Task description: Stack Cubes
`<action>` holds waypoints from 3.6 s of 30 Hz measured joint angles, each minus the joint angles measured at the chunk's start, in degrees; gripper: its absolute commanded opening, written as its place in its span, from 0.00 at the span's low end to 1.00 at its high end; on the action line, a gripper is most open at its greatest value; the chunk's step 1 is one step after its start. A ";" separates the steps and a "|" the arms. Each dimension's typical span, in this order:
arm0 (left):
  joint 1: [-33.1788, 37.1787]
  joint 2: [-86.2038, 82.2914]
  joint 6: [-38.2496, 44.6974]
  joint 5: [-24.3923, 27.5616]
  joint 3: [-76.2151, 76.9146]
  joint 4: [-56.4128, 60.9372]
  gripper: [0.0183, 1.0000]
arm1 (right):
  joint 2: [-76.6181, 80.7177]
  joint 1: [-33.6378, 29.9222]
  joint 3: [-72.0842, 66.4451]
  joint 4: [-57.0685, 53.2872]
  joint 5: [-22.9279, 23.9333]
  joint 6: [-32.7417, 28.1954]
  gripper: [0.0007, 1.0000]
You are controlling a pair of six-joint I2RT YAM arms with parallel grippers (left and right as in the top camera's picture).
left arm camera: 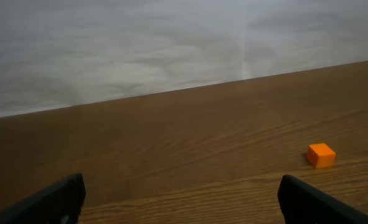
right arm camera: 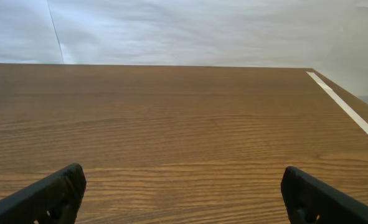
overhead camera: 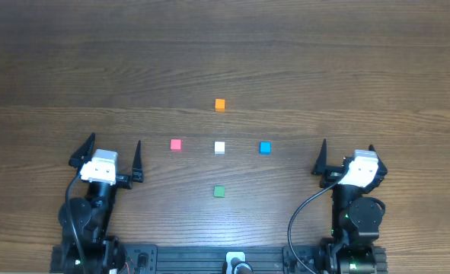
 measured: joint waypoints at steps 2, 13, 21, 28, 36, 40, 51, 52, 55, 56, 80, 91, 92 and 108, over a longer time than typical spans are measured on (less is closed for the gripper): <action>0.00 0.00 0.00 0.00 0.00 0.00 1.00 | 0.00 0.00 0.00 0.00 0.00 0.04 0.99; 0.00 0.00 0.00 -0.02 0.00 0.00 1.00 | 0.00 0.00 0.00 0.00 0.00 -0.02 0.99; 0.00 0.00 0.00 0.00 0.00 -0.02 1.00 | 0.00 0.00 0.00 0.00 0.00 0.00 0.99; 0.00 0.00 0.00 0.00 0.00 0.00 1.00 | 0.00 0.00 0.00 0.00 0.00 -0.02 0.99; 0.00 0.00 0.00 0.00 0.00 0.00 1.00 | 0.00 0.00 0.00 0.00 0.00 0.02 0.99; 0.00 0.00 0.00 0.00 0.00 0.00 1.00 | 0.00 0.00 0.00 0.00 0.00 -0.02 0.99; 0.00 0.00 0.00 0.00 0.00 0.00 1.00 | 0.00 0.00 0.00 0.00 0.00 0.00 0.99; 0.00 0.00 0.00 0.00 0.00 0.00 1.00 | 0.00 0.00 0.00 0.00 0.00 0.02 0.99; -0.33 0.02 -1.20 0.00 0.00 0.35 1.00 | 0.00 0.00 0.00 0.00 -0.02 0.00 0.99; -0.68 0.13 -2.01 0.02 0.00 0.85 1.00 | 0.00 0.00 0.00 0.00 -0.02 -0.02 0.99; -21.57 69.26 -27.34 0.48 51.67 -34.14 1.00 | -0.09 -0.04 0.00 0.02 -0.04 0.00 0.99; -28.55 85.15 -35.93 -7.87 51.71 -33.40 1.00 | -0.09 -0.04 -0.02 0.02 -0.02 0.02 0.99; -28.61 86.01 -36.20 -8.26 51.71 -33.16 1.00 | -0.09 -0.04 0.00 0.02 -0.02 -0.02 0.99; -28.22 93.53 -37.81 -11.32 51.71 -32.98 0.90 | -0.09 -0.04 0.00 0.02 -0.04 0.00 0.99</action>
